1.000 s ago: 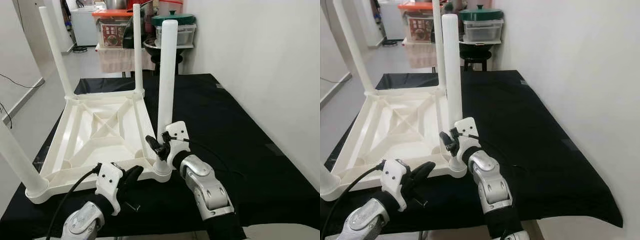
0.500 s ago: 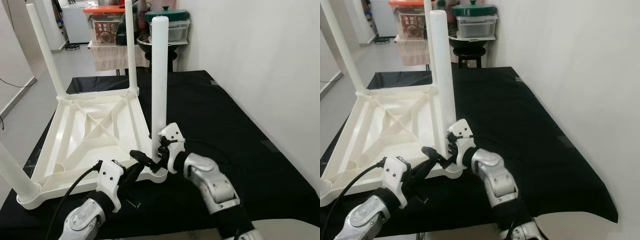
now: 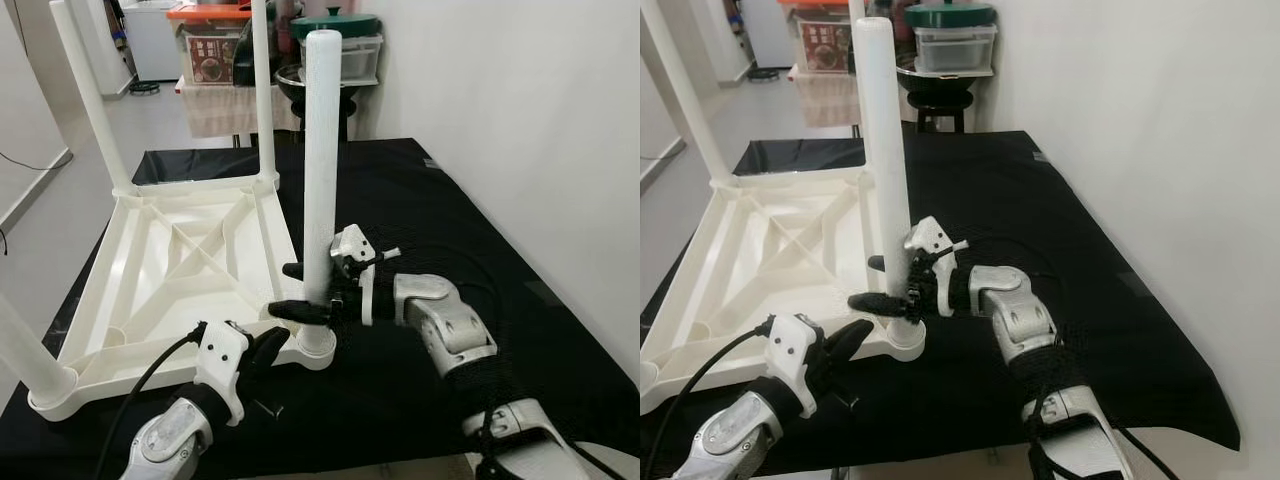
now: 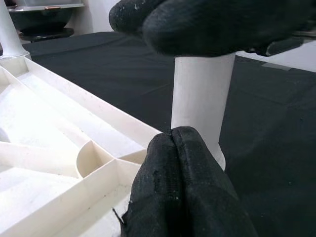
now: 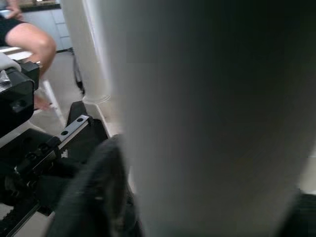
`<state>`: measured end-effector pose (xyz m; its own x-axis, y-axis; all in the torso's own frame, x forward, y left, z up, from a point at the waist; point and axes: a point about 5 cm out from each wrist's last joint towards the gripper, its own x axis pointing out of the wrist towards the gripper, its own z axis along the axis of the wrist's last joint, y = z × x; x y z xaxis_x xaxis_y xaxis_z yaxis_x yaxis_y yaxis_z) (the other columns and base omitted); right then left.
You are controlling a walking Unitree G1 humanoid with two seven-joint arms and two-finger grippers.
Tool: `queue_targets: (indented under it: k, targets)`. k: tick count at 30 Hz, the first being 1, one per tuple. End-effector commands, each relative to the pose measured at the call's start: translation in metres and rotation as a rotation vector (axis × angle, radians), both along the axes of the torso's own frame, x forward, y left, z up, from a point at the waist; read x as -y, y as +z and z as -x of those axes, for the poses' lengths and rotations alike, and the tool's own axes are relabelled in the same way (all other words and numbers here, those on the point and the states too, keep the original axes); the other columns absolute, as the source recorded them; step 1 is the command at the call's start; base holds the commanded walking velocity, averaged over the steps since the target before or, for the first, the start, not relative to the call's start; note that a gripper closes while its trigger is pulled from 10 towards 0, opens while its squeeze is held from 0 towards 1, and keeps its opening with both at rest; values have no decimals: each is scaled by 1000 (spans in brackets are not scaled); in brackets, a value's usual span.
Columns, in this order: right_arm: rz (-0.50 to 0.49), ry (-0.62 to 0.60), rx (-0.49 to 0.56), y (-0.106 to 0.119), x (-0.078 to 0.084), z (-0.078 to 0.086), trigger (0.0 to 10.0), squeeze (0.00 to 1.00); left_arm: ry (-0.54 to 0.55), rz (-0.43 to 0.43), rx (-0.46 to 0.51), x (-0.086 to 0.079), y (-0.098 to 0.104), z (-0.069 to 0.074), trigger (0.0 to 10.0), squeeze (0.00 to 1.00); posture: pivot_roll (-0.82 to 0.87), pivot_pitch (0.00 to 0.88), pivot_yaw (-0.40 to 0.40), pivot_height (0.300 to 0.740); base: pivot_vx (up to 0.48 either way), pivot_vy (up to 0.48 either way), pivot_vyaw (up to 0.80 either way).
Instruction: Building children table
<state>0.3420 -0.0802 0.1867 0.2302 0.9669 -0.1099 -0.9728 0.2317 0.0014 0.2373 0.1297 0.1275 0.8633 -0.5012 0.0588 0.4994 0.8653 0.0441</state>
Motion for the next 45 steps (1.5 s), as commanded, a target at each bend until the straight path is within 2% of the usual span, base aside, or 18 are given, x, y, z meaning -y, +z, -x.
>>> queue_targets:
  k: [1, 10, 12, 13, 18, 19, 21, 28, 29, 31, 32, 33, 34, 40, 42, 43, 44, 45]
  targets:
    - [-24, 55, 3, 1, -3, 1, 0, 0, 4, -4, -18, 0, -4, 1, 10000, 0, 54, 0, -49, 740, 0, 0, 0]
    - [-40, -6, 23, -6, 3, 4, 0, 0, 0, 1, -21, 1, -4, 2, 10000, 0, 41, 0, -44, 740, 0, 0, 0]
    - [-32, -83, 33, -11, 3, 8, 0, 0, 0, 1, -22, 0, -4, 2, 10000, 0, 40, 0, -47, 740, 0, 0, 0]
    - [-36, -226, 20, -19, -7, 11, 0, 0, 1, 1, -21, 0, -4, 3, 10000, 0, 38, 0, -53, 740, 0, 0, 0]
    - [-39, -328, 9, -23, -13, 14, 0, 0, 1, 0, -21, 0, -4, 3, 10000, 0, 38, 0, -53, 740, 0, 0, 0]
    - [-23, -553, -25, -35, -20, 22, 0, 0, 2, -2, -21, -1, -4, 3, 10000, 0, 42, 0, -40, 740, 0, 0, 0]
    - [14, -677, -20, -40, -24, 27, 0, 0, 3, -3, -21, -1, -4, 3, 10000, 0, 32, 0, -31, 740, 0, 0, 0]
    - [40, -752, -28, -44, -25, 23, 0, 0, -8, -4, -27, -1, -5, 2, 10000, 0, 39, 0, -41, 740, 0, 0, 0]
    - [39, -721, -34, -45, -29, 23, 10000, 0, -4, -2, -26, -1, -4, 3, 10000, 0, 42, 0, -46, 740, 0, 0, 0]
    - [34, -715, -32, -44, -30, 22, 10000, 0, 2, 0, -24, -1, -4, 3, 10000, 0, 43, 0, -47, 740, 0, 0, 0]
    - [24, -693, -29, -43, -31, 21, 10000, 373, 6, 0, -24, 0, -4, 3, 10000, 0, 45, 0, -48, 740, 0, 0, 0]
    - [24, -693, -29, -43, -31, 21, 10000, 373, 6, 0, -24, 0, -4, 3, 10000, 0, 45, 0, -48, 740, 0, 0, 0]
    - [7, -656, -34, -41, -33, 22, 10000, 1000, 7, 0, -23, 0, -4, 3, 10000, 0, 46, 0, -47, 740, 0, 0, 0]
    - [-68, -394, -11, -23, -34, 22, 10000, 1000, -1, 2, -26, 2, -5, 3, 10000, 0, 45, 0, -45, 740, 0, 0, 0]
    - [-68, -394, -11, -23, -34, 22, 10000, 1000, -1, 2, -26, 2, -5, 3, 10000, 0, 45, 0, -45, 740, 0, 0, 0]
    - [-67, -325, 13, -17, -31, 21, 10000, 741, -1, 2, -26, 2, -5, 3, 10000, 0, 45, 0, -46, 740, 0, 0, 0]
    - [-44, -228, 43, -11, -25, 19, 10000, 0, 0, 3, -25, 2, -5, 2, 10000, 0, 45, 0, -46, 740, 0, 0, 0]
    - [-44, -228, 43, -11, -25, 19, 10000, 0, 0, 3, -25, 2, -5, 2, 10000, 0, 45, 0, -46, 740, 0, 0, 0]
